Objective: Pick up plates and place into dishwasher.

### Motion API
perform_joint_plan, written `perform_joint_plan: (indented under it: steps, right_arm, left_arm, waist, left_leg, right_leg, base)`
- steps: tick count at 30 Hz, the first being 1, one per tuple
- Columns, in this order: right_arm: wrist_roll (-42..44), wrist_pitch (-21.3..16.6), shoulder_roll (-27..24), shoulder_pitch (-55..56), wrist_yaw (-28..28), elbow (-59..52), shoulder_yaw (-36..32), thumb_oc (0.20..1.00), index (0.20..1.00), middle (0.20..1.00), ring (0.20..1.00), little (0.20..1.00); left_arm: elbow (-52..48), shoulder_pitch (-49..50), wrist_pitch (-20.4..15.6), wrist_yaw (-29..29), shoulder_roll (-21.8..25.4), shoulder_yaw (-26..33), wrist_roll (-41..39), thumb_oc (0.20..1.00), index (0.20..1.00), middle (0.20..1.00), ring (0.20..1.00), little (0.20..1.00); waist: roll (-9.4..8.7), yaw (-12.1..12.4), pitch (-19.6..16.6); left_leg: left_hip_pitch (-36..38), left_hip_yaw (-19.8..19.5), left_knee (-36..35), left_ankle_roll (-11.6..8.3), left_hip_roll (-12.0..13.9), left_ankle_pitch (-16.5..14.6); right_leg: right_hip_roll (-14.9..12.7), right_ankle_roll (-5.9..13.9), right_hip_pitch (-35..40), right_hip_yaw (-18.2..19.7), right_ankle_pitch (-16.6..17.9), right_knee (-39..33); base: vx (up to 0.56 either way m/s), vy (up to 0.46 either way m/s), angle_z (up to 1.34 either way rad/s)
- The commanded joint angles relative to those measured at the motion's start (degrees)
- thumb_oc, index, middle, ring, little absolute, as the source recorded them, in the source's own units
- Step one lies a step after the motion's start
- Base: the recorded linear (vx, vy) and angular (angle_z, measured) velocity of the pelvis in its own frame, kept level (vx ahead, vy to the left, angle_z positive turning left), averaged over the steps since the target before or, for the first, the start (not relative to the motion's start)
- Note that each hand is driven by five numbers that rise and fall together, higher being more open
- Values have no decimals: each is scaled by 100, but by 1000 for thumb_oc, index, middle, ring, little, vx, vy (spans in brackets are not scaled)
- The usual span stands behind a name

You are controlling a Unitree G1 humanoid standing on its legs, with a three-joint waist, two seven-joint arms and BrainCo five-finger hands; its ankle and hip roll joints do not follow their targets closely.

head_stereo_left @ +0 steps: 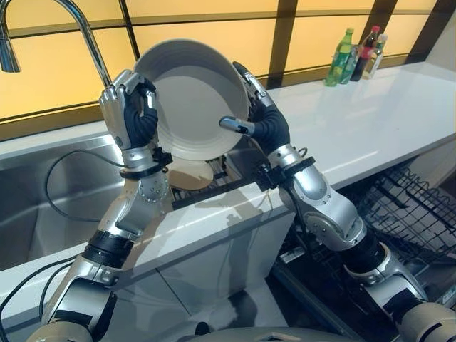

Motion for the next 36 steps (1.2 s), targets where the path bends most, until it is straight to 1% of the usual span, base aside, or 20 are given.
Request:
perform_joint_plan:
  steps: [1,3,5,9,11,13,14,16,18,19,23,25,26,27,28,29,30,36]
  right_arm:
    - [-159,-142,189,-664,-233,-260,265,1000,1000,1000,1000,1000]
    - [-322,-149,168,-606,-441,-253,180,1000,1000,1000,1000,1000]
    - [-234,-117,130,-505,-544,-217,25,1000,1000,1000,1000,1000]
    - [-51,135,66,-421,-491,-231,-43,1000,1000,1000,1000,1000]
    - [299,286,62,-419,-211,-193,-10,1000,1000,1000,1000,1000]
    - [893,342,62,-439,248,-168,80,1000,1000,1000,1000,1000]
    - [1436,303,75,-476,532,-189,156,1000,1000,1000,1000,1000]
    - [1811,17,135,-587,818,-182,302,1000,1000,1000,1000,1000]
    - [1964,-157,218,-705,1001,-171,398,1000,1000,1000,1000,1000]
    - [2047,-172,286,-734,1123,-166,428,1000,1000,1000,1000,1000]
    - [2275,-76,444,-770,1293,-169,491,1000,1000,1000,1000,1000]
    - [2275,-154,542,-739,1415,-123,517,1000,1000,1000,1000,1000]
    - [2263,-204,568,-723,1457,-111,518,934,934,934,934,934]
    - [2209,-237,604,-683,1489,-119,519,758,758,758,758,758]
    - [2105,-292,633,-659,1489,-126,508,451,451,451,451,451]
    - [2082,-355,641,-661,1476,-122,495,219,219,219,219,219]
    - [2049,-391,671,-641,1458,-123,494,200,200,200,200,200]
    - [1889,-495,746,-562,1385,-89,377,200,200,200,200,200]
  left_arm:
    - [-222,-632,-37,26,18,-240,352,200,200,200,200,200]
    - [-214,-595,-50,56,33,-198,359,200,200,200,200,200]
    - [-216,-526,-82,107,74,-129,362,200,200,200,200,200]
    - [-276,-450,-126,130,120,-64,344,200,200,200,200,200]
    - [-296,-422,-203,88,93,-37,373,200,200,200,200,200]
    - [-295,-416,-261,60,90,-42,375,200,200,200,200,200]
    - [-297,-424,-285,15,77,-52,377,200,200,200,200,200]
    - [-229,-447,-394,-21,50,-91,348,200,200,200,200,200]
    - [-157,-475,-460,-26,19,-159,331,200,200,200,200,200]
    - [-122,-461,-497,-7,-25,-190,379,200,200,200,200,200]
    - [-71,-428,-624,-7,-107,-202,484,200,200,200,200,200]
    - [-69,-424,-640,-23,-173,-225,522,200,200,200,200,200]
    - [-68,-425,-642,-41,-184,-227,524,200,200,200,200,200]
    - [-59,-418,-648,-42,-198,-233,529,200,200,200,200,200]
    - [-50,-421,-648,-50,-209,-240,524,200,200,200,200,200]
    - [-32,-419,-657,-49,-209,-244,515,200,200,200,200,200]
    - [-21,-425,-651,-51,-226,-252,522,200,200,200,200,200]
    - [12,-383,-672,-52,-263,-220,543,200,200,200,200,200]
  waist:
    - [71,256,-173]
    - [80,251,-179]
    - [89,238,-183]
    - [99,222,-195]
    - [89,237,-200]
    - [73,255,-200]
    - [53,274,-201]
    - [20,324,-205]
    - [-3,361,-216]
    - [-13,376,-221]
    - [-37,404,-240]
    - [-36,407,-250]
    - [-36,408,-254]
    - [-34,406,-260]
    - [-34,403,-261]
    - [-35,397,-262]
    - [-31,395,-263]
    - [-5,373,-269]
  left_leg:
    - [528,103,219,-296,345,-955]
    - [535,119,208,-302,351,-947]
    - [535,122,200,-304,351,-947]
    - [527,89,201,-289,335,-952]
    - [522,55,209,-282,327,-954]
    - [522,32,214,-277,320,-954]
    - [527,24,213,-277,321,-952]
    - [534,-5,216,-278,330,-949]
    - [526,-37,227,-276,329,-948]
    - [524,-46,230,-271,330,-949]
    - [516,-59,230,-257,330,-949]
    - [509,-57,230,-248,333,-952]
    - [506,-55,231,-246,335,-954]
    - [501,-53,236,-243,335,-955]
    - [500,-55,235,-241,335,-957]
    - [500,-48,236,-238,336,-958]
    - [498,-47,238,-236,334,-958]
    - [503,-20,235,-223,340,-970]
  right_leg:
    - [-129,255,-866,-93,887,-85]
    - [-136,263,-863,-106,892,-84]
    - [-141,275,-877,-112,899,-74]
    - [-143,275,-895,-94,895,-58]
    - [-146,272,-889,-88,894,-56]
    - [-150,273,-878,-97,888,-50]
    - [-149,271,-864,-108,884,-49]
    - [-148,258,-831,-151,879,-52]
    - [-138,248,-814,-164,879,-61]
    - [-140,248,-810,-163,882,-66]
    - [-138,240,-821,-143,889,-75]
    - [-140,241,-832,-122,891,-80]
    - [-141,241,-834,-114,892,-83]
    - [-140,242,-842,-99,896,-83]
    - [-141,245,-850,-91,902,-83]
    - [-143,248,-855,-84,906,-83]
    - [-145,248,-855,-72,908,-88]
    - [-160,265,-885,-39,934,-98]
  base:
    - [-1,17,4]
    - [0,0,0]
    - [0,0,0]
    - [0,0,0]
    - [0,0,0]
    - [0,0,0]
    - [0,0,0]
    - [34,-26,5]
    - [29,-31,5]
    - [17,-24,6]
    - [6,-11,3]
    - [0,0,0]
    - [0,0,0]
    - [0,0,0]
    - [0,0,0]
    - [-2,-14,-3]
    - [-2,-8,-3]
    - [0,0,0]
